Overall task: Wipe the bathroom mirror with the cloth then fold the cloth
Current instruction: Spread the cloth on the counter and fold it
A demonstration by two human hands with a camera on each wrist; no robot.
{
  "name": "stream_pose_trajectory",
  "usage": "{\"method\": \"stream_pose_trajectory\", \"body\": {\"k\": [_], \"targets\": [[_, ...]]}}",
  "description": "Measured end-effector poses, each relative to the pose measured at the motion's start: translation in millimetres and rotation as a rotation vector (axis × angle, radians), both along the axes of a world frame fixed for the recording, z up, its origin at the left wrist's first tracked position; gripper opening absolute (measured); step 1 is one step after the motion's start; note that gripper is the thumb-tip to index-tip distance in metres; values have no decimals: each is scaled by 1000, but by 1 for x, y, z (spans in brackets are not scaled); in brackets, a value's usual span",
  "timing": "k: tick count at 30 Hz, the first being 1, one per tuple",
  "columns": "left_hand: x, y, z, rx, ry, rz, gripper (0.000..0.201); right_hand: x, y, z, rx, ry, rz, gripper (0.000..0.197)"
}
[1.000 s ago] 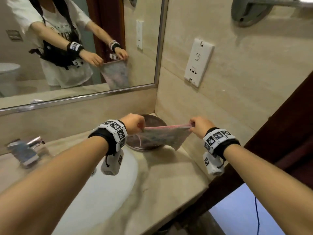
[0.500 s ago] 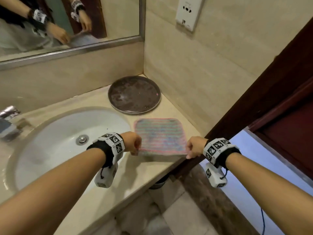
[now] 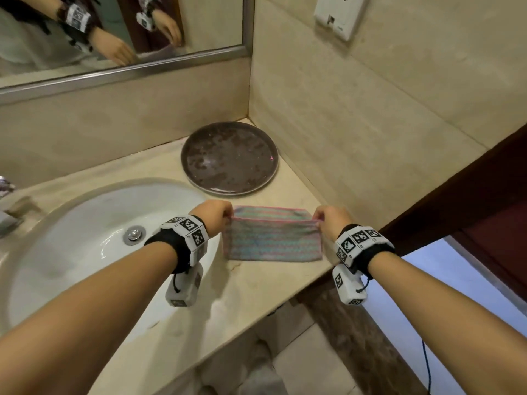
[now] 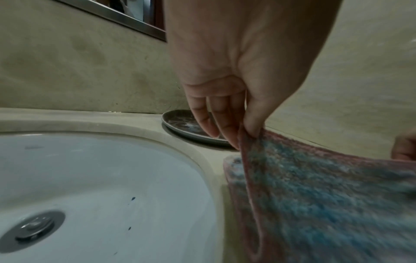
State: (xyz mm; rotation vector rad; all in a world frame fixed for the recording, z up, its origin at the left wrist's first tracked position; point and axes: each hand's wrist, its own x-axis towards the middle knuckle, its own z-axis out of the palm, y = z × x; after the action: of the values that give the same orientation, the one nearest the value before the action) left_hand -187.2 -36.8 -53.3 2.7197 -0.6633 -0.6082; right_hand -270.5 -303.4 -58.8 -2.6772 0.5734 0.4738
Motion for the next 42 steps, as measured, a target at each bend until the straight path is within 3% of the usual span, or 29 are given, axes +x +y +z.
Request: {"method": "stream_pose_trajectory", "body": {"k": [14,18,22,25,30,34,38,42], "targets": [[46,-21,-39,-56,-19,306,16,47,-14,-35,-14,-95,-107,19],[46,-20,-41,-17,7,357,16,48,-11,-35,-2,-93,-102,11],[39,-21,-34,2,-52,361,26,38,-14,-28,3,-147,-115,24],[32,-30,-22,-27,-80,280,26,23,-14,-21,-20,-104,-107,21],[3,-69,-10,-30,-62,-2,20,-5,-13,-13,-33,10,-103,19],[-23,-107,-11,-36,10,-175,22,-27,-9,-22,89,87,-170,25],[-43,-134,-15,-23,51,-274,27,-41,-6,-37,157,49,-232,13],[-59,-150,-23,-48,59,-338,32,-43,-11,-40,160,-34,-314,22]]}}
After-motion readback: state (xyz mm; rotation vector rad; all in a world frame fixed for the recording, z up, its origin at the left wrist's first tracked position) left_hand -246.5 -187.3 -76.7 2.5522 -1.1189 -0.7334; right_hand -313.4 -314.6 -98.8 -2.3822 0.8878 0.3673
